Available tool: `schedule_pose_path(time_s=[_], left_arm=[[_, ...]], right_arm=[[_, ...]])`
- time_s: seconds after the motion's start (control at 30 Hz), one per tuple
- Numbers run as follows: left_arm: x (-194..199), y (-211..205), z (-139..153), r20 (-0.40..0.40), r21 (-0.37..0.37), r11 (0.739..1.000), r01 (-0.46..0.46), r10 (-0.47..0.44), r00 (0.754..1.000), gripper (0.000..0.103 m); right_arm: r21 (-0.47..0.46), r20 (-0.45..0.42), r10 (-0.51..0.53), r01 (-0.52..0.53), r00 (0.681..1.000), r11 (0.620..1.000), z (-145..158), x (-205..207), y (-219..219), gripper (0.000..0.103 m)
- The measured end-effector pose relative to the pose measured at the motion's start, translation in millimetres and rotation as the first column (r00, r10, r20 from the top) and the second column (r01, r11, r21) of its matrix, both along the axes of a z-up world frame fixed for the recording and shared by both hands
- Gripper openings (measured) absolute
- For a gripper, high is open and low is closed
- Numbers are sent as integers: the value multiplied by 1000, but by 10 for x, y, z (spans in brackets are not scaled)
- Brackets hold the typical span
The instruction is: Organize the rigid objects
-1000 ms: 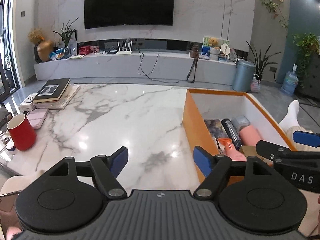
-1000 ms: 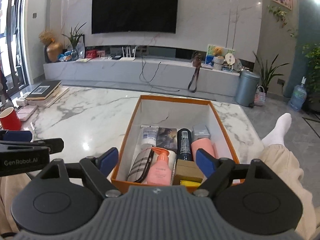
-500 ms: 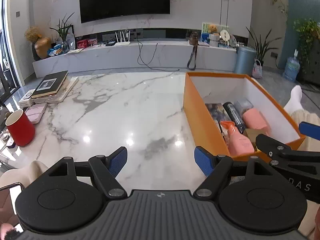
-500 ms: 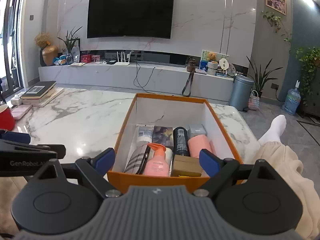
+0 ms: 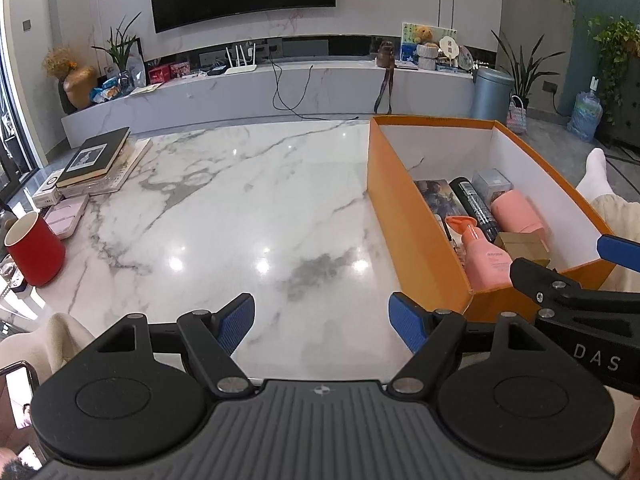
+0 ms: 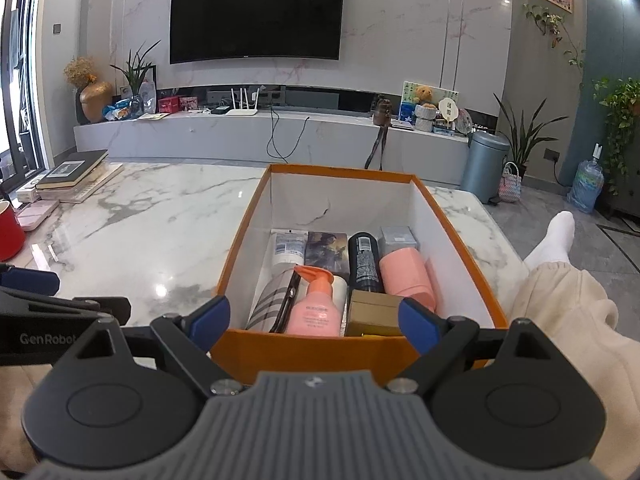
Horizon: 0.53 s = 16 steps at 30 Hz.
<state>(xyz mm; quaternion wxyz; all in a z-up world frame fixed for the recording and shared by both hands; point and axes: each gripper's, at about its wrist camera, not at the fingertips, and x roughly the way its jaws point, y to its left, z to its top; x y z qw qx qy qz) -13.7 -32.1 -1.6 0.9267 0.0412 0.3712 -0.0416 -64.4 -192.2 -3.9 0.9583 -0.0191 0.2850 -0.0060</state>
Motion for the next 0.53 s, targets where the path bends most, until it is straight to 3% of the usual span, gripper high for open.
schedule_pose_path(time_s=[0.53], left_arm=[[-13,47,25,12,-2,1000,-15,15,1000,90]], right_arm=[[-8,4,9,-9,1000,1000,10,-16,21,90]])
